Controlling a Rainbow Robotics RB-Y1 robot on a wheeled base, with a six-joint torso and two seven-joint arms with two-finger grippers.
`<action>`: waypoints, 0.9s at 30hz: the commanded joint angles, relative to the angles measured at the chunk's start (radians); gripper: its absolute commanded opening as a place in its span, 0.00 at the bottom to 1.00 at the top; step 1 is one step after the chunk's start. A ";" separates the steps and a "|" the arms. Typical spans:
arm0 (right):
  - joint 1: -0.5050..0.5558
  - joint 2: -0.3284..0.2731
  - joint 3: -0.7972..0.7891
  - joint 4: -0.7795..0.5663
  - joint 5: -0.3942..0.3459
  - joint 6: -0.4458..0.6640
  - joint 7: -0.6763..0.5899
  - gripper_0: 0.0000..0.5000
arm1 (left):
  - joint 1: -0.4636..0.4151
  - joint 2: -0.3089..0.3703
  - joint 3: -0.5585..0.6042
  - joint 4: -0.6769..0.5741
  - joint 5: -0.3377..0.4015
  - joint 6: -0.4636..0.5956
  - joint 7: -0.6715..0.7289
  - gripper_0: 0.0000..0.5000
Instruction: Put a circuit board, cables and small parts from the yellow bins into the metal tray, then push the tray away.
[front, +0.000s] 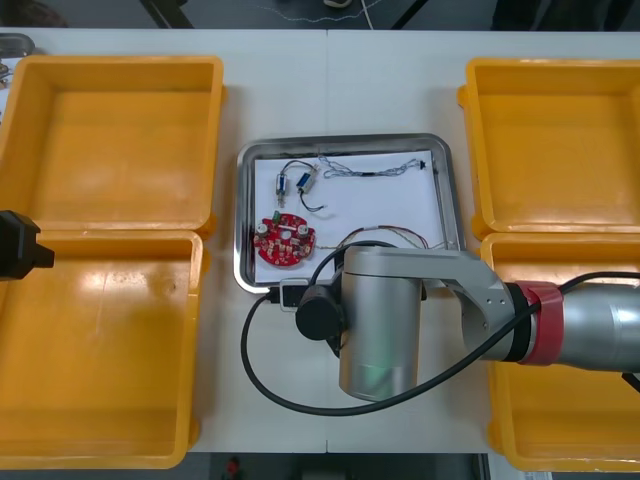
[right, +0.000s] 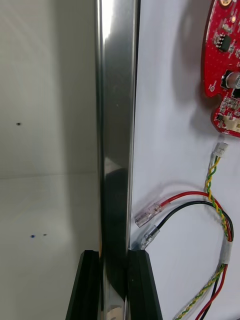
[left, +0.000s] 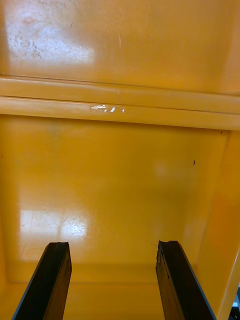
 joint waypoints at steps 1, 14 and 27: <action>-0.095 0.042 0.009 0.033 -0.030 -0.003 -0.018 0.05 | 0.017 0.041 0.029 -0.029 0.007 0.006 -0.052 1.00; -0.197 0.063 0.009 0.134 -0.028 -0.029 -0.018 0.04 | 0.017 0.041 0.029 -0.029 0.007 0.006 -0.052 1.00; -0.279 0.088 0.001 0.258 -0.028 -0.092 -0.019 0.03 | 0.017 0.041 0.029 -0.029 0.007 0.006 -0.052 1.00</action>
